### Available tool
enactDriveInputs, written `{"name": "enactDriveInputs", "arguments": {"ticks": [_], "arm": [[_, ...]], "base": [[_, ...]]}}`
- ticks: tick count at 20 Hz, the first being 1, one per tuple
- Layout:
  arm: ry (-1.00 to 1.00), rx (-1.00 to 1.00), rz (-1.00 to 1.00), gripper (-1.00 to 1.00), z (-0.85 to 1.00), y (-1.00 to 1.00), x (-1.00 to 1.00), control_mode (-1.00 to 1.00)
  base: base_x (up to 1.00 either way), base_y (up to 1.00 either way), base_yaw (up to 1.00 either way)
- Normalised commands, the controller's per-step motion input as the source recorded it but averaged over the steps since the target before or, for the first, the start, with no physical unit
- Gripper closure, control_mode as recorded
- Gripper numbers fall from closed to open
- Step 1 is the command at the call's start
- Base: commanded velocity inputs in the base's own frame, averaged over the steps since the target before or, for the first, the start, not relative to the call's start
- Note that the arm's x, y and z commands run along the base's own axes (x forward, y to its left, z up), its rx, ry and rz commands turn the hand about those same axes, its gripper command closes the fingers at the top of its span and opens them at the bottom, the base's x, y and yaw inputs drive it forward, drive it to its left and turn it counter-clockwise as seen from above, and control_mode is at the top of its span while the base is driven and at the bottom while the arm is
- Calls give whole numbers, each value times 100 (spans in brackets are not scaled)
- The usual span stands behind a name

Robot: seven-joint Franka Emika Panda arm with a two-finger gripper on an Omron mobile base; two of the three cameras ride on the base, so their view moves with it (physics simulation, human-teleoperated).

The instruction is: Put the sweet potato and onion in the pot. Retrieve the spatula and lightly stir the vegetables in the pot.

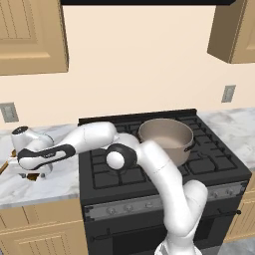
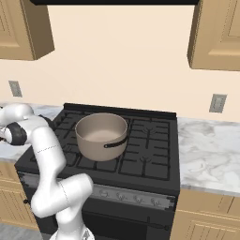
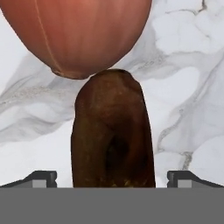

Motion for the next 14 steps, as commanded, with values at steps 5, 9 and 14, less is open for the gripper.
{"name": "enactDriveInputs", "arguments": {"ticks": [5,9,14], "arm": [[0,0,0,100,0,0,0,-100],[-3,0,0,100,0,0,-16,-100],[-21,1,0,100,13,-9,-87,-100]], "base": [[0,0,0],[0,0,0],[0,0,0]]}}
